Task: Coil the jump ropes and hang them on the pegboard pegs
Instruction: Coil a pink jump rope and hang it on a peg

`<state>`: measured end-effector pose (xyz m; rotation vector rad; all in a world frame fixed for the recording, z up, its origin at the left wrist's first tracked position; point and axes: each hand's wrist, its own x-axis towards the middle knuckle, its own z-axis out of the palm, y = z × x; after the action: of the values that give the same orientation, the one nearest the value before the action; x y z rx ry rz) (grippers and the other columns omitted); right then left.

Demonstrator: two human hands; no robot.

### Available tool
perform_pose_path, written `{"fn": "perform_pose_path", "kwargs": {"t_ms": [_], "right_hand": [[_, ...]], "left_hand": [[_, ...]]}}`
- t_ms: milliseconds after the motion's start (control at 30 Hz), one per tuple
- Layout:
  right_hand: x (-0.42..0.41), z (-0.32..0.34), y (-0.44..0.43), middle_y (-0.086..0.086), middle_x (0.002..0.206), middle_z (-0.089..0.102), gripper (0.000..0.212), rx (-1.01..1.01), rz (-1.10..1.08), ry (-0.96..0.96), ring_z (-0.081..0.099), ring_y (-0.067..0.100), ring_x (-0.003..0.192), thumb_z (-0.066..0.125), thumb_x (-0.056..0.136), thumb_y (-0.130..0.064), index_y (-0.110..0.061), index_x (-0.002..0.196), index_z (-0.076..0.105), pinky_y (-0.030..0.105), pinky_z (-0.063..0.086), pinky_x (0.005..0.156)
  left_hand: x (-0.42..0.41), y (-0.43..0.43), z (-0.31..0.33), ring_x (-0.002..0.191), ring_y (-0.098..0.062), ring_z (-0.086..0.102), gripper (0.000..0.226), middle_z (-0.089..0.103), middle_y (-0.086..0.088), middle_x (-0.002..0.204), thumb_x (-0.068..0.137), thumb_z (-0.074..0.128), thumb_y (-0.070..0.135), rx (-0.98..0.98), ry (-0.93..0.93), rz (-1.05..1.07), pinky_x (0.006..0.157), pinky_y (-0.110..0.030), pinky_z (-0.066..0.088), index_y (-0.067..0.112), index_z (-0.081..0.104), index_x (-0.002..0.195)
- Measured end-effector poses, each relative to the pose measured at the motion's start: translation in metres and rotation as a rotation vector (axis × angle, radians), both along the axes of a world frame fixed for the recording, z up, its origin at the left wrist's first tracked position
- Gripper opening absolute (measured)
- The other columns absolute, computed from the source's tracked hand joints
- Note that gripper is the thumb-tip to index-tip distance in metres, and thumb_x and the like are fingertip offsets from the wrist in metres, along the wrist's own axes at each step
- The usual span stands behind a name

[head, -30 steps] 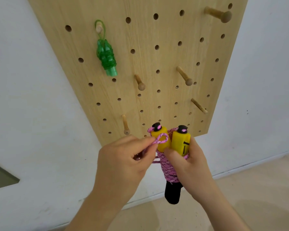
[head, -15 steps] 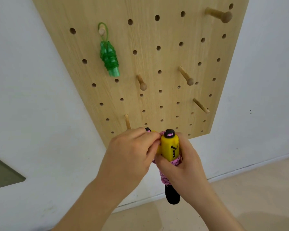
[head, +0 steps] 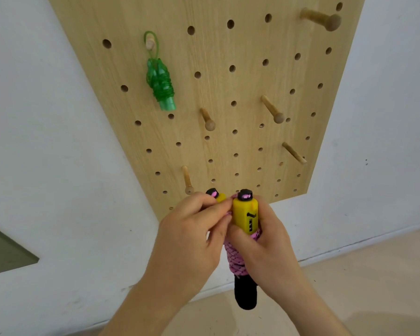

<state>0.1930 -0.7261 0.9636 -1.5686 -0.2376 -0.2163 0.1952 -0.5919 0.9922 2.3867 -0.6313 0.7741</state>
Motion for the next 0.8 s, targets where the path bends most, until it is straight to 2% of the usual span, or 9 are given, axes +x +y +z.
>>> {"fn": "perform_pose_path", "kwargs": {"t_ms": [100, 167, 300, 433, 567, 600, 667, 733, 800], "right_hand": [[0.0, -0.001, 0.006, 0.003, 0.066, 0.052, 0.01, 0.028, 0.033, 0.014, 0.047, 0.01, 0.056, 0.061, 0.088, -0.001, -0.009, 0.089, 0.056, 0.015, 0.043, 0.051], [0.001, 0.0, 0.007, -0.001, 0.063, 0.051, 0.013, 0.031, 0.03, 0.017, 0.047, 0.007, 0.054, 0.062, 0.087, 0.0, -0.011, 0.086, 0.056, 0.012, 0.044, 0.052], [0.004, -0.003, 0.005, 0.001, 0.063, 0.05, 0.01, 0.025, 0.016, 0.032, 0.046, 0.011, 0.057, 0.063, 0.086, -0.003, -0.01, 0.085, 0.056, 0.021, 0.042, 0.051], [0.004, -0.007, 0.002, -0.009, 0.058, 0.048, 0.013, 0.021, 0.012, 0.043, 0.042, 0.006, 0.054, 0.063, 0.086, -0.003, -0.013, 0.083, 0.056, 0.019, 0.038, 0.05], [0.002, -0.008, 0.006, -0.001, 0.062, 0.053, 0.02, 0.025, 0.066, 0.055, 0.047, 0.012, 0.057, 0.065, 0.086, -0.004, -0.023, 0.085, 0.059, 0.035, 0.048, 0.055], [0.001, -0.008, 0.007, 0.003, 0.063, 0.055, 0.021, 0.026, 0.074, 0.056, 0.049, 0.017, 0.057, 0.065, 0.086, -0.006, -0.025, 0.086, 0.06, 0.038, 0.05, 0.056], [0.001, -0.006, 0.006, 0.007, 0.069, 0.059, 0.019, 0.026, 0.089, 0.044, 0.052, 0.029, 0.061, 0.068, 0.083, -0.011, -0.028, 0.088, 0.062, 0.046, 0.051, 0.06], [0.001, -0.002, 0.001, 0.007, 0.075, 0.062, 0.021, 0.029, 0.139, 0.04, 0.056, 0.031, 0.067, 0.068, 0.08, -0.012, -0.029, 0.092, 0.063, 0.047, 0.051, 0.063], [0.002, 0.0, -0.005, 0.004, 0.081, 0.066, 0.025, 0.04, 0.241, 0.045, 0.06, 0.027, 0.071, 0.067, 0.08, -0.011, -0.029, 0.097, 0.065, 0.039, 0.052, 0.064]], "left_hand": [[0.005, 0.001, -0.001, 0.075, -0.01, 0.056, 0.023, 0.064, 0.002, 0.082, 0.086, 0.058, 0.026, 0.018, -0.128, 0.11, 0.061, -0.024, 0.046, 0.015, 0.076, 0.093], [0.007, 0.001, -0.004, 0.074, -0.019, 0.056, 0.017, 0.063, -0.003, 0.079, 0.086, 0.062, 0.019, 0.091, -0.227, 0.139, 0.062, -0.027, 0.044, 0.01, 0.076, 0.089], [0.008, 0.002, -0.005, 0.077, -0.019, 0.044, 0.018, 0.054, -0.004, 0.082, 0.089, 0.061, 0.019, 0.194, -0.232, 0.161, 0.066, -0.018, 0.032, 0.01, 0.074, 0.096], [0.004, 0.005, -0.008, 0.084, -0.015, 0.041, 0.032, 0.049, 0.001, 0.09, 0.095, 0.047, 0.027, 0.252, -0.088, 0.055, 0.074, -0.02, 0.036, 0.012, 0.07, 0.111], [0.01, 0.011, -0.002, 0.081, -0.004, 0.037, 0.016, 0.047, 0.013, 0.084, 0.082, 0.063, 0.033, 0.061, 0.057, 0.08, 0.075, -0.008, 0.033, 0.025, 0.076, 0.085], [0.012, 0.011, 0.0, 0.083, -0.003, 0.041, 0.005, 0.048, 0.016, 0.084, 0.078, 0.071, 0.03, -0.022, 0.123, 0.102, 0.076, -0.006, 0.033, 0.029, 0.075, 0.079], [0.014, 0.009, 0.005, 0.092, 0.0, 0.049, 0.019, 0.054, 0.015, 0.09, 0.069, 0.081, 0.02, -0.209, 0.347, 0.096, 0.078, -0.006, 0.037, 0.034, 0.068, 0.074], [0.021, 0.016, 0.009, 0.096, -0.006, 0.059, 0.027, 0.063, 0.006, 0.099, 0.063, 0.081, 0.021, -0.48, 0.703, -0.056, 0.078, -0.02, 0.048, 0.029, 0.065, 0.083], [0.028, 0.024, 0.011, 0.094, -0.02, 0.063, 0.04, 0.066, -0.008, 0.101, 0.058, 0.077, 0.025, -0.63, 1.006, -0.25, 0.077, -0.033, 0.051, 0.018, 0.066, 0.096]]}}
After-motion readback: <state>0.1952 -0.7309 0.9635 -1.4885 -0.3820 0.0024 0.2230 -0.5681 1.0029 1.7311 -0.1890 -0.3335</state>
